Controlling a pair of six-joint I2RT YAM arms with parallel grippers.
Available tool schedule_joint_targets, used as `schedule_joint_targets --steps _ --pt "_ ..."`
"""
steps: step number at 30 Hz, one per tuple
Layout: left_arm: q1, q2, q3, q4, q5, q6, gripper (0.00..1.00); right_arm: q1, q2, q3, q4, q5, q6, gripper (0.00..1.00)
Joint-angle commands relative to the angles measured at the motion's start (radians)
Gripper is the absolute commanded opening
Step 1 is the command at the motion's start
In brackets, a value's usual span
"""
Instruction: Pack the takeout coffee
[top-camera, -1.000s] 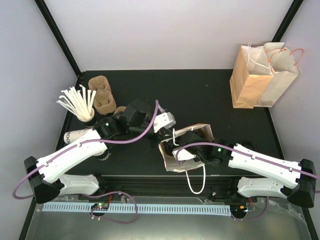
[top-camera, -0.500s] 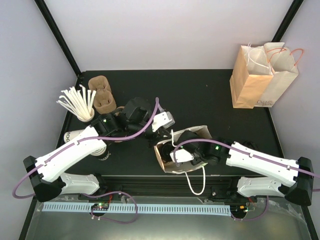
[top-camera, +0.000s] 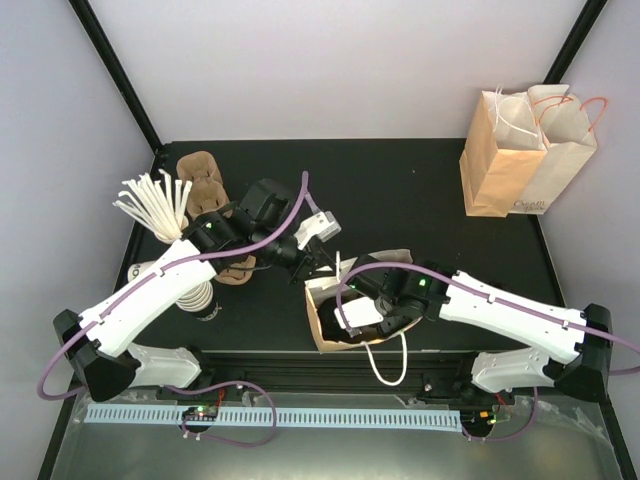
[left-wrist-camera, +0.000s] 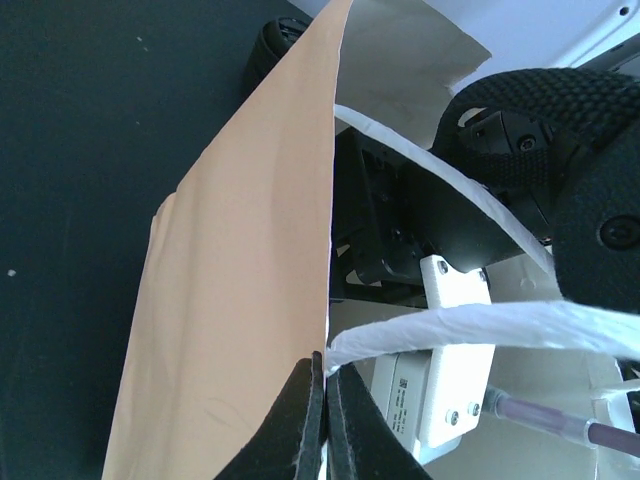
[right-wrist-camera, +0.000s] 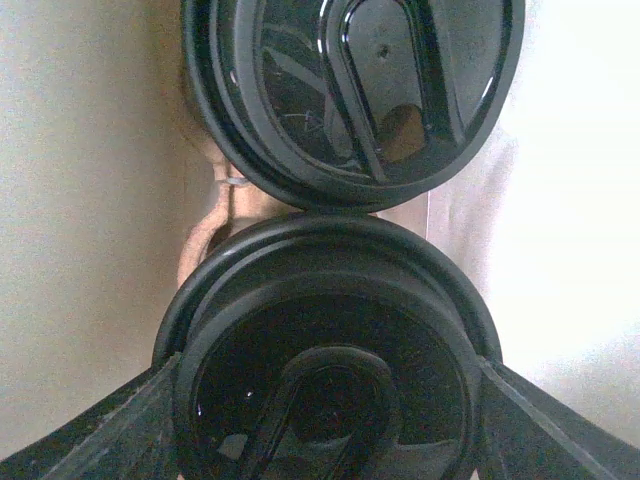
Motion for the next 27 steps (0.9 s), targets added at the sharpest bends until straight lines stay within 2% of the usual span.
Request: schedule_joint_targets --steps 1,8,27 --pt "0.033 0.008 0.051 0.016 0.172 -0.024 0.02 0.004 0.016 0.037 -0.074 -0.129 0.040 0.12" --pt "0.046 0.060 0.054 -0.039 0.179 0.018 0.02 0.004 0.055 0.021 -0.069 -0.161 0.053 0.12" --pt "0.046 0.051 0.039 -0.040 0.125 0.069 0.02 0.004 0.094 -0.003 -0.055 -0.231 0.086 0.12"
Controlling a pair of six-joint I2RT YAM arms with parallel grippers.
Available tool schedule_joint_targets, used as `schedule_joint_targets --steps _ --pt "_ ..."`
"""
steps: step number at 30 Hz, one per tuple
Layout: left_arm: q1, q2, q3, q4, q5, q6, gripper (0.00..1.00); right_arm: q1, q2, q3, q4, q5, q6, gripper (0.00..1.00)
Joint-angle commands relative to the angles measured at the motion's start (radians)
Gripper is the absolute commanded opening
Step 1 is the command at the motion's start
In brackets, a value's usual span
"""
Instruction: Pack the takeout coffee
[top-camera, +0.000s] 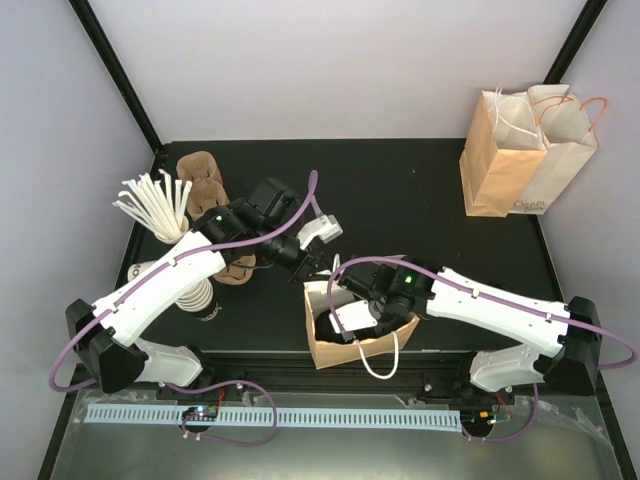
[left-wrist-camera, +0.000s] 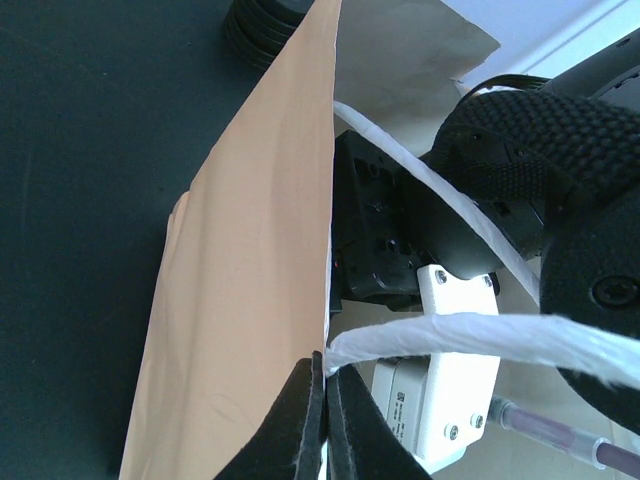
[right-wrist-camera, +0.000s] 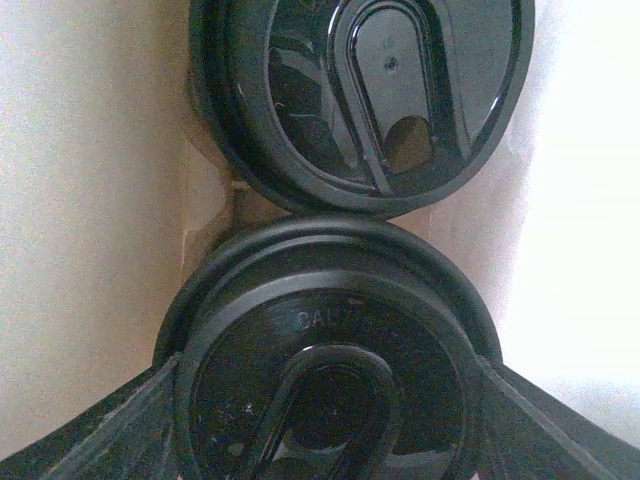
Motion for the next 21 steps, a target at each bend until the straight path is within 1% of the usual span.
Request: schedule_joint_targets --steps 1,8,14,21 --pt "0.005 -0.019 0.039 0.026 0.013 0.021 0.01 0.005 0.020 -0.029 -0.006 -0.085 0.026 0.12" --pt "0.005 -0.015 0.037 0.034 0.005 0.024 0.02 0.005 0.011 -0.058 0.028 -0.094 0.035 0.12" --pt "0.004 -0.008 0.036 0.047 -0.040 0.031 0.02 0.005 0.010 -0.086 0.053 -0.104 0.039 0.12" --pt "0.004 -0.028 0.027 0.070 -0.071 0.023 0.09 0.005 0.006 -0.097 0.061 -0.104 0.041 0.12"
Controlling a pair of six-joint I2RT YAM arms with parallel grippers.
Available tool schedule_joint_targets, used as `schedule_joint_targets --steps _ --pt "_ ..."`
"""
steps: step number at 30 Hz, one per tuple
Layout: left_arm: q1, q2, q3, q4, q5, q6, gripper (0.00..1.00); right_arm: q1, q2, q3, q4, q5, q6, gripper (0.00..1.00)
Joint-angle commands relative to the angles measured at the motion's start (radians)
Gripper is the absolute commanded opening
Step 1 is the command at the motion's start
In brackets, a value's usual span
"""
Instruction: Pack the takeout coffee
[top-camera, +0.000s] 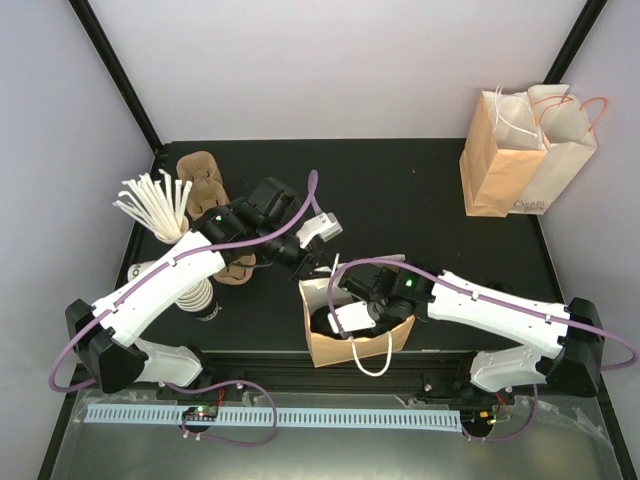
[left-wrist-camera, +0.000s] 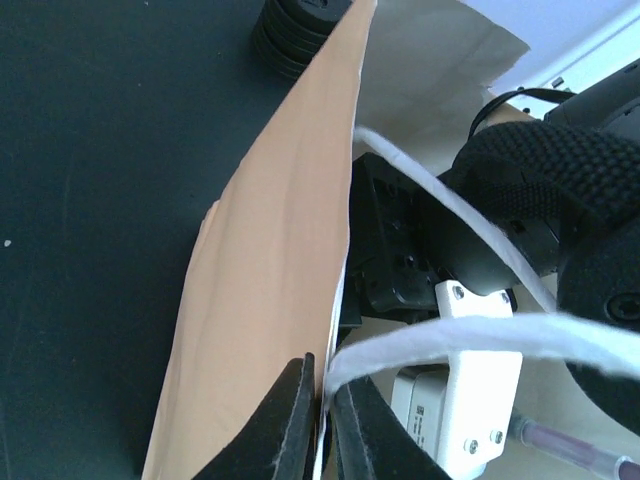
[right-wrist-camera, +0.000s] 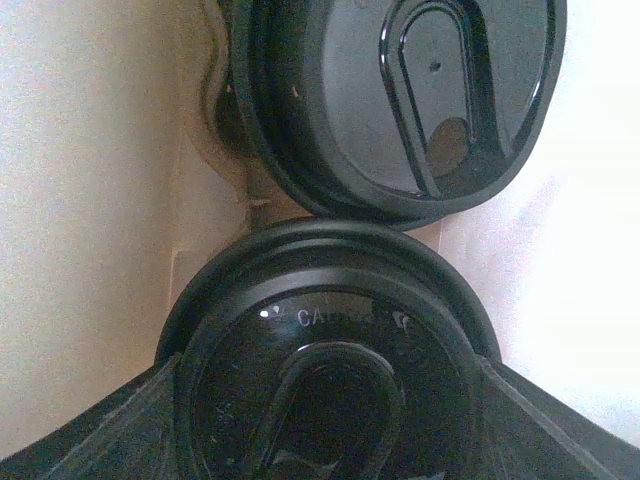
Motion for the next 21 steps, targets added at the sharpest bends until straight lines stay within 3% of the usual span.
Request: schedule_joint_targets --steps 1,6,9,13,19,21 --pt "0.005 -0.033 0.026 0.064 -0.025 0.006 0.10 0.005 0.020 -0.045 -0.013 -0.095 0.023 0.12" --pt "0.005 -0.048 0.009 0.086 -0.050 -0.012 0.18 0.004 0.023 -0.027 -0.021 -0.095 0.024 0.12" --pt "0.004 -0.088 0.002 0.092 -0.065 -0.021 0.28 0.005 0.027 -0.014 -0.030 -0.094 0.027 0.11" --pt "0.004 -0.127 -0.002 0.093 -0.106 -0.032 0.51 0.003 0.027 -0.012 -0.028 -0.090 0.034 0.11" --pt "0.004 -0.259 -0.027 0.110 -0.199 -0.075 0.98 0.005 0.024 -0.011 -0.017 -0.084 0.047 0.11" --pt "0.004 -0.315 -0.048 0.127 -0.245 -0.094 0.99 0.005 0.025 -0.006 -0.015 -0.080 0.046 0.11"
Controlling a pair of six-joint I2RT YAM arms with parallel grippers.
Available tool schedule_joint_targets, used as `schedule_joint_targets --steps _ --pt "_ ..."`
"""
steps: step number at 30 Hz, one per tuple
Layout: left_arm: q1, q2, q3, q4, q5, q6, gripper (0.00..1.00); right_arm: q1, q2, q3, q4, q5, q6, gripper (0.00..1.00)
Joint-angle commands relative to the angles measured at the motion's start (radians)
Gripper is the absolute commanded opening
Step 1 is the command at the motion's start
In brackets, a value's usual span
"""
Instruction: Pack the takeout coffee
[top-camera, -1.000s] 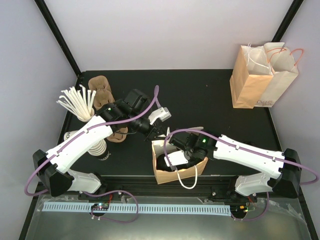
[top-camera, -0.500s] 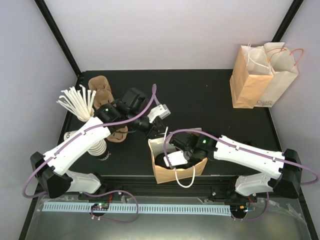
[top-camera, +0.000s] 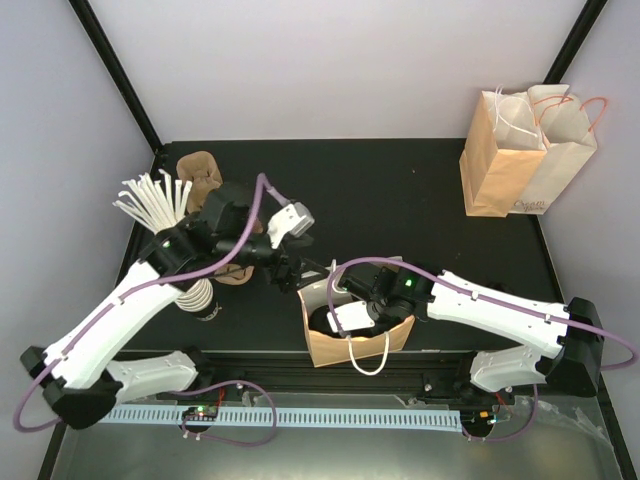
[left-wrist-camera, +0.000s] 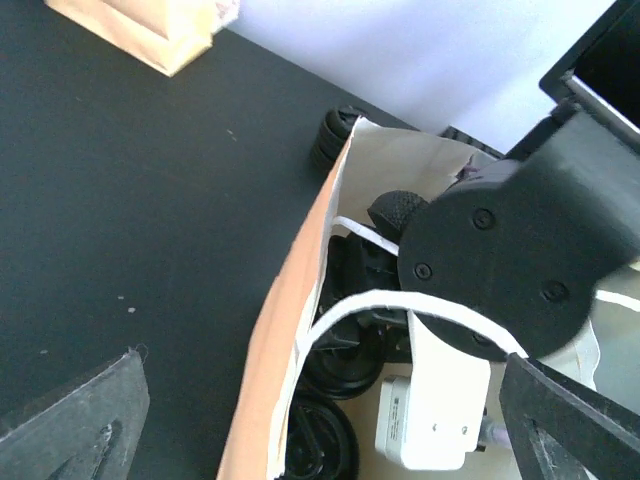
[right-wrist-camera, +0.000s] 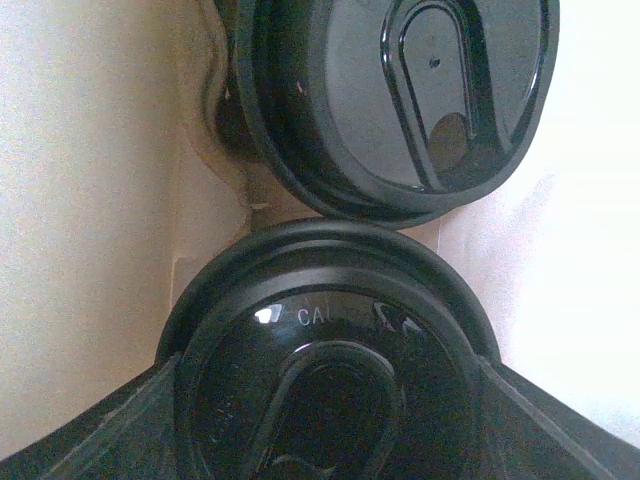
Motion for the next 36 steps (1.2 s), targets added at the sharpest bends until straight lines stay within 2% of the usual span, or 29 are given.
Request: schedule_joint_targets --steps 1,5,11,15,21,30,36 --pt "0.005 -0.129 -0.030 0.044 -0.130 -0.052 0.99 0.005 0.024 -0.006 -0.024 -0.072 0.028 0.12" --pt "0.005 -0.224 -0.044 0.010 -0.264 -0.126 0.99 0.005 0.023 -0.002 -0.023 -0.060 0.033 0.11" --pt "0.005 -0.399 -0.203 -0.032 -0.381 -0.403 0.99 0.005 0.009 -0.007 -0.018 -0.053 0.047 0.12" --pt "0.006 -0.515 -0.306 -0.005 -0.350 -0.590 0.99 0.005 0.004 -0.010 -0.016 -0.056 0.054 0.12" --pt "0.005 -0.582 -0.363 0.006 -0.299 -0.674 0.99 0.005 -0.004 -0.019 -0.008 -0.051 0.054 0.12" --pt "0.004 -0.510 -0.403 0.075 -0.170 -0.716 0.99 0.005 -0.001 -0.022 -0.007 -0.047 0.066 0.12" --pt "-0.019 -0.346 -0.267 -0.093 -0.176 -0.755 0.99 0.005 0.001 -0.023 -0.008 -0.046 0.079 0.12"
